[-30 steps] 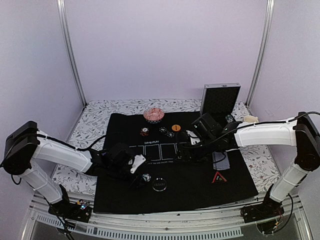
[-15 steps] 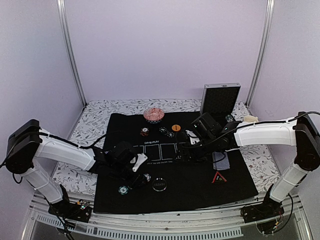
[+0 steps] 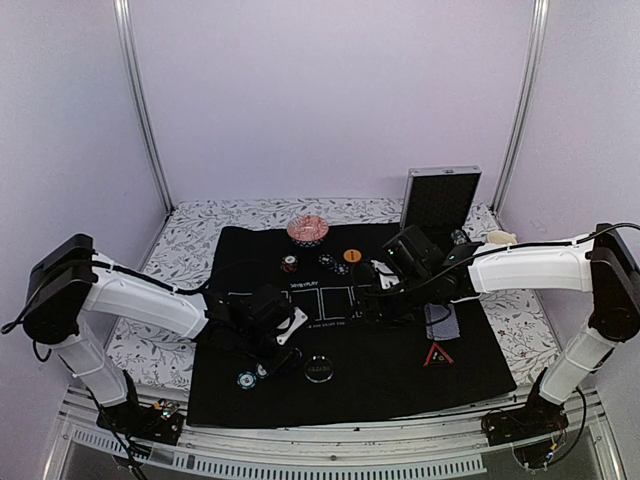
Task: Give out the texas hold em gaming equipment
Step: Place the pile of poker chips at the dealer area, then adjust the poker chips pile in the dealer area.
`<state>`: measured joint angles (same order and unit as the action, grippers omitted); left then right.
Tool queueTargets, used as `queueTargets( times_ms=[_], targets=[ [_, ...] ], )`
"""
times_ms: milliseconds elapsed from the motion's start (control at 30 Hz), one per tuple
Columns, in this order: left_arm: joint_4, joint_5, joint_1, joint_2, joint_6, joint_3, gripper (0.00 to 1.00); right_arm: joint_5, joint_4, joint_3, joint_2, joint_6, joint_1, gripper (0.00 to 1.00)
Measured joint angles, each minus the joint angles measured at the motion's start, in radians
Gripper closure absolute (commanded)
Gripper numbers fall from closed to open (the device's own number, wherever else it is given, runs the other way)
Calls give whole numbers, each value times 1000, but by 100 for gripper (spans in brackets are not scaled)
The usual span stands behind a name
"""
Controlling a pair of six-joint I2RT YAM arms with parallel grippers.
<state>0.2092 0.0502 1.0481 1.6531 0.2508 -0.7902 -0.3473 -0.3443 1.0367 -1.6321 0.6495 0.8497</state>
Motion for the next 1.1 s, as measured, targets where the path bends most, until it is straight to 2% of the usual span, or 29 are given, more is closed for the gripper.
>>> queueTargets(
  times_ms=[433, 800, 1100],
  targets=[
    [56, 90, 5, 66, -42, -112, 47, -4, 14, -57, 33, -3, 0, 30],
    [62, 92, -7, 125, -60, -155, 69, -5, 31, -95, 60, 2, 0, 30],
    [98, 76, -8, 53, -25, -84, 70, -6, 37, -98, 70, 5, 0, 29]
  ],
)
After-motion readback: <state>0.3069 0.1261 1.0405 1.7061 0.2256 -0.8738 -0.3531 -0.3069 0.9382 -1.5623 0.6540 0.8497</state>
